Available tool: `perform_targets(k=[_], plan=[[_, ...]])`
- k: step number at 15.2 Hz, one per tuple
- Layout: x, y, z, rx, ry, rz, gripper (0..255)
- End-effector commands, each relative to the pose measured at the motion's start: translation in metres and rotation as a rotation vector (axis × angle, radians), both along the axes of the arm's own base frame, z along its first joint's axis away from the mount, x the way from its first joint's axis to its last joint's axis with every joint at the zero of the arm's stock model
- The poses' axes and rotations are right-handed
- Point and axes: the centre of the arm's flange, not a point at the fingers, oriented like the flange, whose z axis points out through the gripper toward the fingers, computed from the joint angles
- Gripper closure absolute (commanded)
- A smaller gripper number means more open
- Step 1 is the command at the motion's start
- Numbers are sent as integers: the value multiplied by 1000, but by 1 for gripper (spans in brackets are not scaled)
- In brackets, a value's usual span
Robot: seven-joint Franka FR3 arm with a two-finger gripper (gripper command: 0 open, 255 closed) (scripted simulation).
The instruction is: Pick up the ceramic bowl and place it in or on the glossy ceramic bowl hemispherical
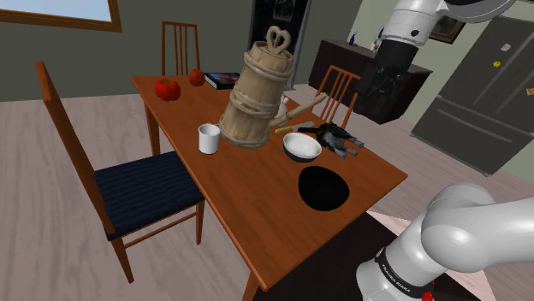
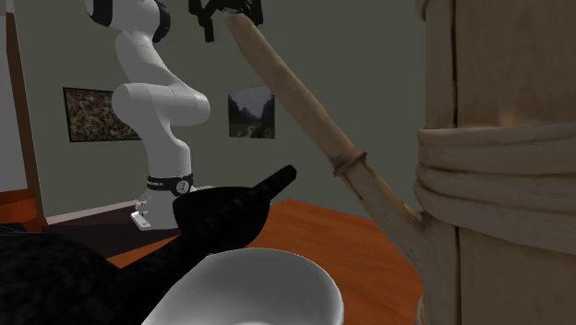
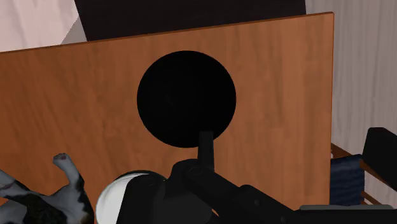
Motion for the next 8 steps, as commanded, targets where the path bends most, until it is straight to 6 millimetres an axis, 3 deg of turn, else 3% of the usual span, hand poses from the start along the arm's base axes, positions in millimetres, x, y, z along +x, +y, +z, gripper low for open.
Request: perform_targets(k=[1, 8], plan=[[0, 0, 0, 0, 0, 0, 0], [59, -2, -69, -83, 5, -7, 0]])
